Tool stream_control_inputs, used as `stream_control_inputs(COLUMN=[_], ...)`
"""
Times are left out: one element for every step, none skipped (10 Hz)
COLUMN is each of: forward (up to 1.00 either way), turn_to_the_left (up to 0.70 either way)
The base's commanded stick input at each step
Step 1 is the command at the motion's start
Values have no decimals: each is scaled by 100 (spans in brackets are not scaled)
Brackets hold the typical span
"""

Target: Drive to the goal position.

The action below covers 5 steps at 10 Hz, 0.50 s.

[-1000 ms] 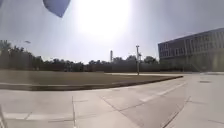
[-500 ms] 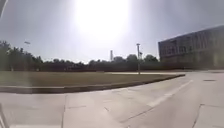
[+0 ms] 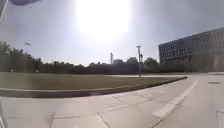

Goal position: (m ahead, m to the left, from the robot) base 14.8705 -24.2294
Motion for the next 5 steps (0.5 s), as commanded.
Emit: stream_control_inputs(forward=[70,70,70,70,70], turn_to_the_left=[0,0,0,0,0])
